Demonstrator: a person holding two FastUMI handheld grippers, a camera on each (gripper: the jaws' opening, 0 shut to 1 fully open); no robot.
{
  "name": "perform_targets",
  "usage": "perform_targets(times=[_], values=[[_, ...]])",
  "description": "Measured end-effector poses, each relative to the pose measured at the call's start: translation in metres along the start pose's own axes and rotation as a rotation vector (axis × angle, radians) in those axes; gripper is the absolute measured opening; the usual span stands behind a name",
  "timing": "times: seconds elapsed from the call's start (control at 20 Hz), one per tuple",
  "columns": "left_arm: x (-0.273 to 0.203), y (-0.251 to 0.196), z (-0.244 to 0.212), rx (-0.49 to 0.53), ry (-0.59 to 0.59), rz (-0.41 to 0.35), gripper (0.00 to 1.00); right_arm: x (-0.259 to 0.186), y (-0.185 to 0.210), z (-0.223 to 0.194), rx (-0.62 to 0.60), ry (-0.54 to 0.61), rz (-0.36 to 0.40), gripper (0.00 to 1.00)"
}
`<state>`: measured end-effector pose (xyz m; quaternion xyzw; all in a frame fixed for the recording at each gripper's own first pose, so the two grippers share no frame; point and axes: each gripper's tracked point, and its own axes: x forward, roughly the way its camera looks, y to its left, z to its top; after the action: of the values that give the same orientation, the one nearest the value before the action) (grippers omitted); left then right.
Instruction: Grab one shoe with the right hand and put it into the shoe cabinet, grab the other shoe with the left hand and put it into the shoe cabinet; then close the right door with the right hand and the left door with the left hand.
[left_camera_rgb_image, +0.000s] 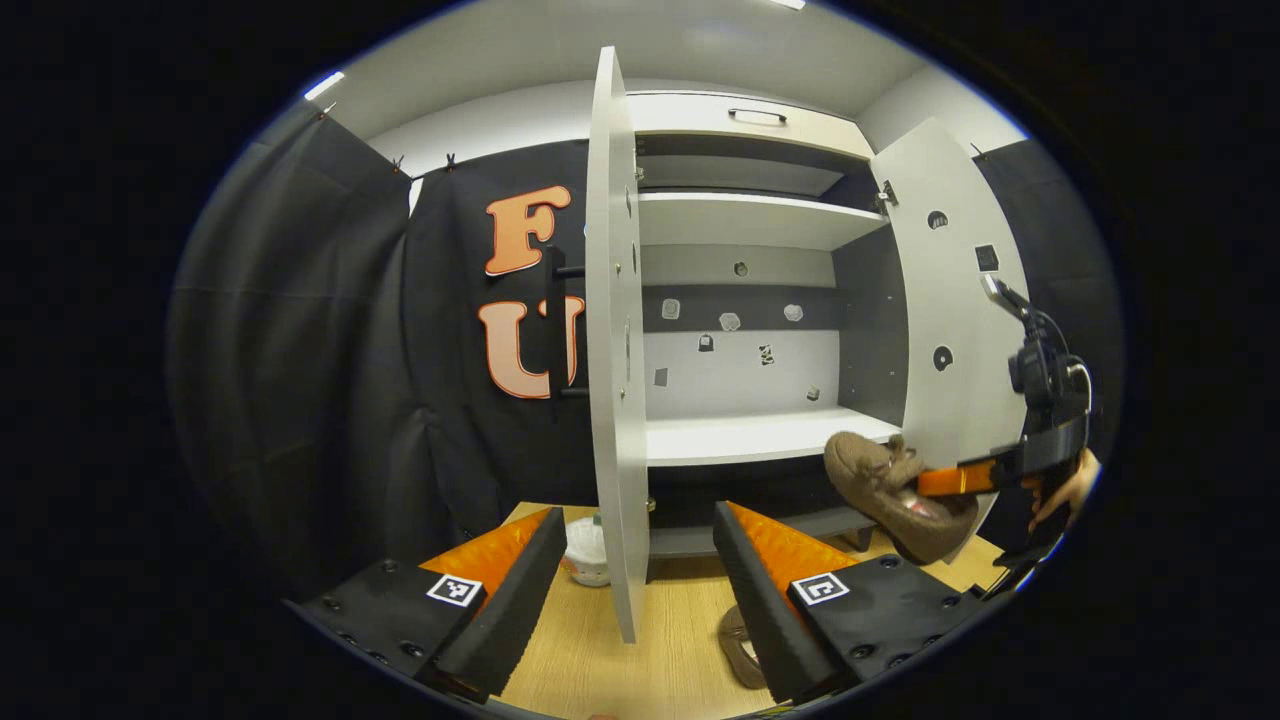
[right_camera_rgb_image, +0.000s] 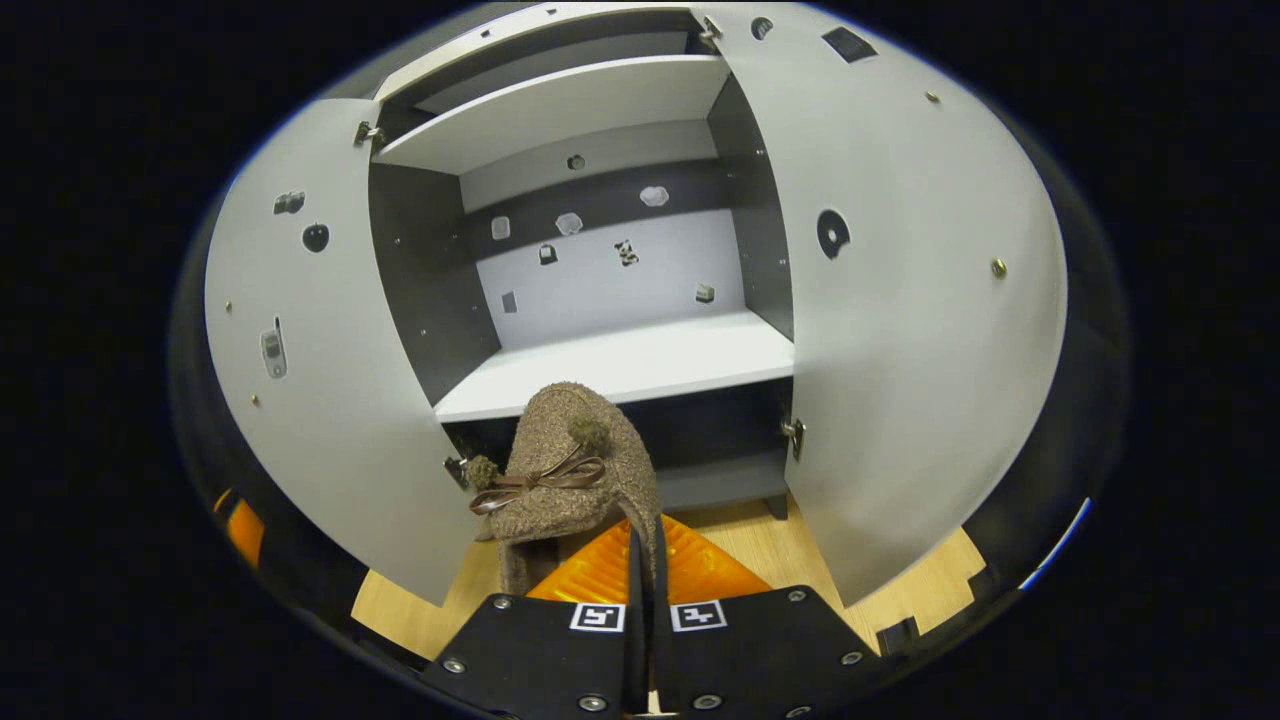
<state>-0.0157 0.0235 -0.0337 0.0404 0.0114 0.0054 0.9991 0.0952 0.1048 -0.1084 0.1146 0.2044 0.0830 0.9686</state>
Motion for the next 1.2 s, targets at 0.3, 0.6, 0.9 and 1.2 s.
perform_targets(times=[0.3, 0.6, 0.9, 1.2], values=[[0.000, -0.008, -0.002, -0.022, 0.006, -0.015, 0.96, 0.051, 0.017, 0.092, -0.011, -0.097, 0.006, 0.02], [0.006, -0.011, -0.003, -0.017, 0.006, -0.016, 0.96, 0.132, 0.010, 0.162, -0.026, -0.133, -0.052, 0.02], [0.016, -0.010, -0.010, -0.022, 0.022, -0.005, 0.96, 0.230, -0.009, 0.172, 0.033, -0.039, -0.117, 0.02], [0.025, -0.003, -0.015, -0.013, 0.051, 0.020, 0.96, 0.282, -0.030, 0.146, 0.090, 0.072, -0.162, 0.06]])
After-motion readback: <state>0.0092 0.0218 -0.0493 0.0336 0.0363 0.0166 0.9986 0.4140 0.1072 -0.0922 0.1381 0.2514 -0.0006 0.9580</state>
